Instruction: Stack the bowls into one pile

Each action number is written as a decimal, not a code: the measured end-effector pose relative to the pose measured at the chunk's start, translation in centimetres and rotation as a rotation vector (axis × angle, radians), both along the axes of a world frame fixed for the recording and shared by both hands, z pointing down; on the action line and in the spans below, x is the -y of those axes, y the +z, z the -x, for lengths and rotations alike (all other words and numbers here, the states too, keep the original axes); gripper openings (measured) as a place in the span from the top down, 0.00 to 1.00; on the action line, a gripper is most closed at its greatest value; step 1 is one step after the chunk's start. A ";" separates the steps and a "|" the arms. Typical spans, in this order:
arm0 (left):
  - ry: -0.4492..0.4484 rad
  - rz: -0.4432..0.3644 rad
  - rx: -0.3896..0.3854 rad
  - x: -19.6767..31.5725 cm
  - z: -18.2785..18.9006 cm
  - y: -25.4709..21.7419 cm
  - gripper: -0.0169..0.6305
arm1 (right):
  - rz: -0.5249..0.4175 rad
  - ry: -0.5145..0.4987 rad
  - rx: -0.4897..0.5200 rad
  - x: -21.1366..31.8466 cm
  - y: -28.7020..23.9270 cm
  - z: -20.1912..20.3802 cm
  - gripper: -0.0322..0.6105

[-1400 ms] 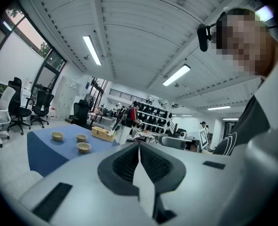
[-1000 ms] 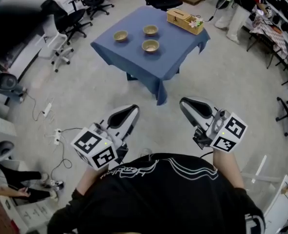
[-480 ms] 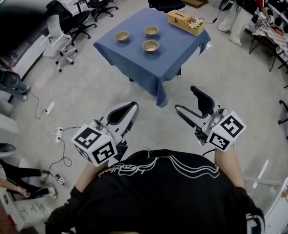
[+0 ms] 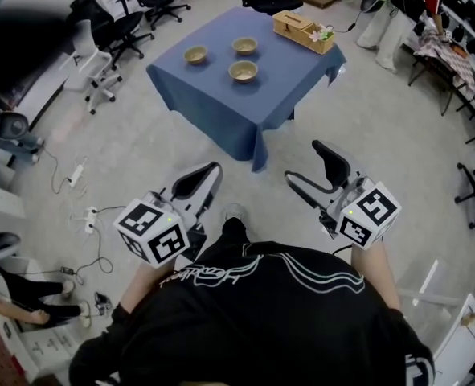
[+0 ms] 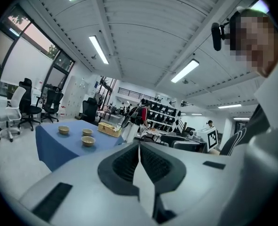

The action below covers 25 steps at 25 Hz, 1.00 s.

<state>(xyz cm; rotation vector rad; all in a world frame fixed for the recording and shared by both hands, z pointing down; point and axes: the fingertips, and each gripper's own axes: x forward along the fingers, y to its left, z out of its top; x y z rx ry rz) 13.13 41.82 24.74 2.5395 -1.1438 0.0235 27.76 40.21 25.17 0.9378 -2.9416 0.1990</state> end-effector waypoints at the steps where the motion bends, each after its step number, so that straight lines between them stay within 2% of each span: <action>1: 0.009 -0.005 0.009 0.4 -0.2 0.1 0.92 | 0.005 0.001 -0.003 0.3 0.3 0.0 0.40; 14: 0.081 0.001 0.036 6.8 -0.9 3.5 0.92 | 0.086 0.054 0.029 5.5 4.5 -0.2 0.40; 25: 0.049 0.056 0.035 16.5 5.3 6.6 0.92 | 0.143 0.048 0.016 15.5 6.9 5.1 0.41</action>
